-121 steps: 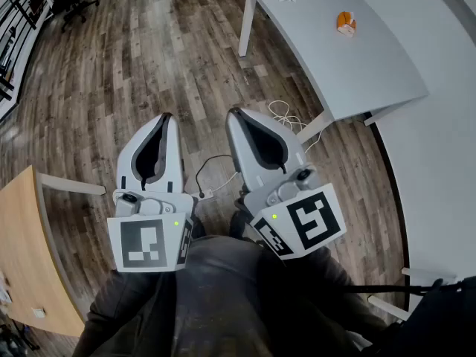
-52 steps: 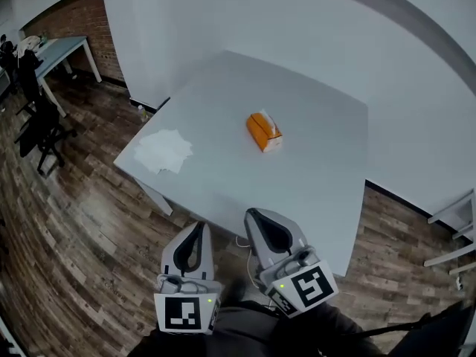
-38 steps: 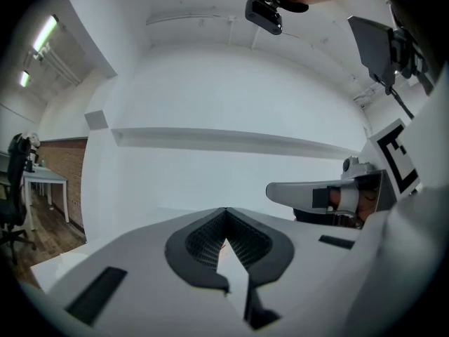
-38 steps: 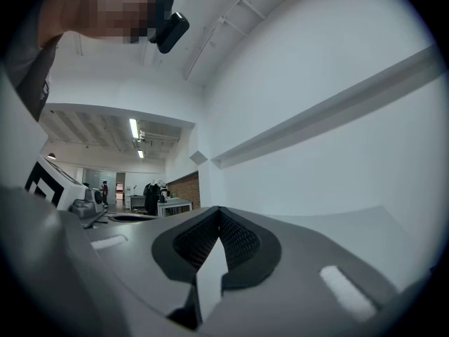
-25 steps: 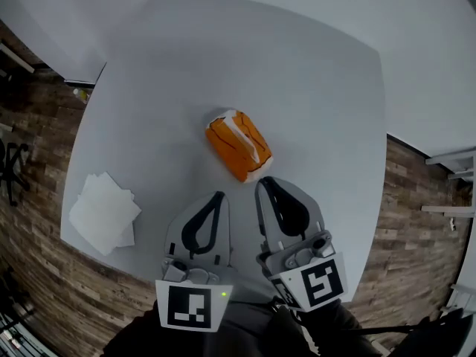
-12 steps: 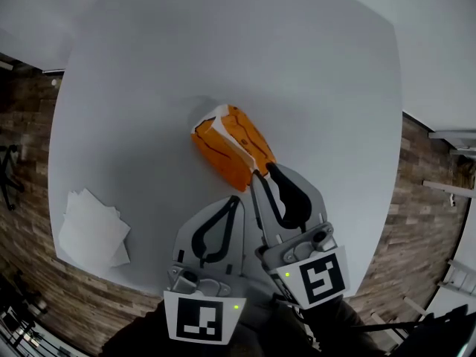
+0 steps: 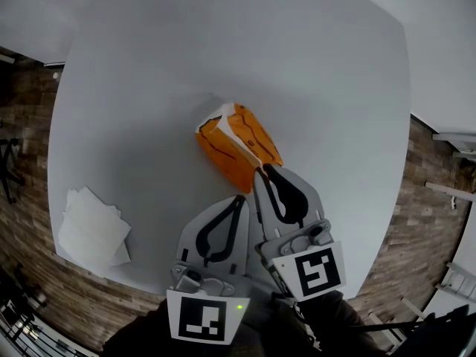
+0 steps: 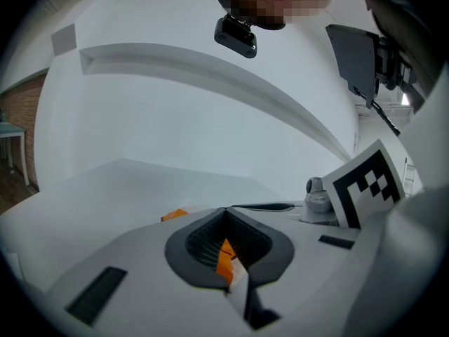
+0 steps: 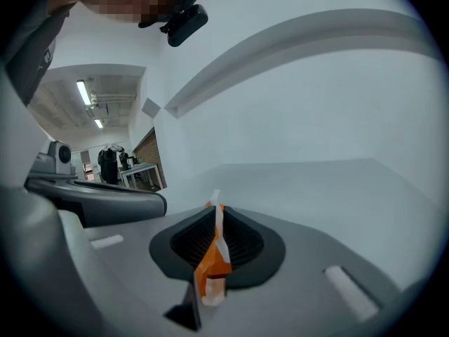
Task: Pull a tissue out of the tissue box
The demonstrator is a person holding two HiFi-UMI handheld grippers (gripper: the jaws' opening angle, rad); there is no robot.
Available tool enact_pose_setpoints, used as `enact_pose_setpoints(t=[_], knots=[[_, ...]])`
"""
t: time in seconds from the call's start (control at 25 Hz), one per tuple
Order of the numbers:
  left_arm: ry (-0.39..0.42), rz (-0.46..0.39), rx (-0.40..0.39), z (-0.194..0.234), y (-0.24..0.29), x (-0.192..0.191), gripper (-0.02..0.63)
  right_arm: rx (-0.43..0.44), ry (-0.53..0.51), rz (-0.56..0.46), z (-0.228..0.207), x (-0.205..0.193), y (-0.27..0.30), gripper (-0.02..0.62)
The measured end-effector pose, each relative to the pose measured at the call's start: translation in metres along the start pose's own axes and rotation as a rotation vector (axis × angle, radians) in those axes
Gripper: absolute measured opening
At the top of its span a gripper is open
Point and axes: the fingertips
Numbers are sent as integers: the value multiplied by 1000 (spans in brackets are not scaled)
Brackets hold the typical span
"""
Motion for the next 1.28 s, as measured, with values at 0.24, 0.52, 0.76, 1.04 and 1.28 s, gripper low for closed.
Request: enact_pose_setpoints(t=[0.24,0.52,0.76,1.04,1.28], knots=[[-13,2,-1,3,2,-2,0,-2,8,2,0,-2,2,2],[-9,11,0,7,6,-4,0,12,11,-19,1,2,3,0],[-2,10,-10,4,9,-4,0,16,18,-54,-2,11,1,0],[40,14,-8,9,30,-10,0,20,22,-81,-5,22,-4,0],[63,26,-28,10,42,-15,0,28,28,-81,-4,22,-5,0]])
Point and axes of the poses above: the fingertips, and each gripper's own axes: y forward along the fingers, z to its left, x out of its top, and after that the axes turned 14 degrees about -y, right-handed
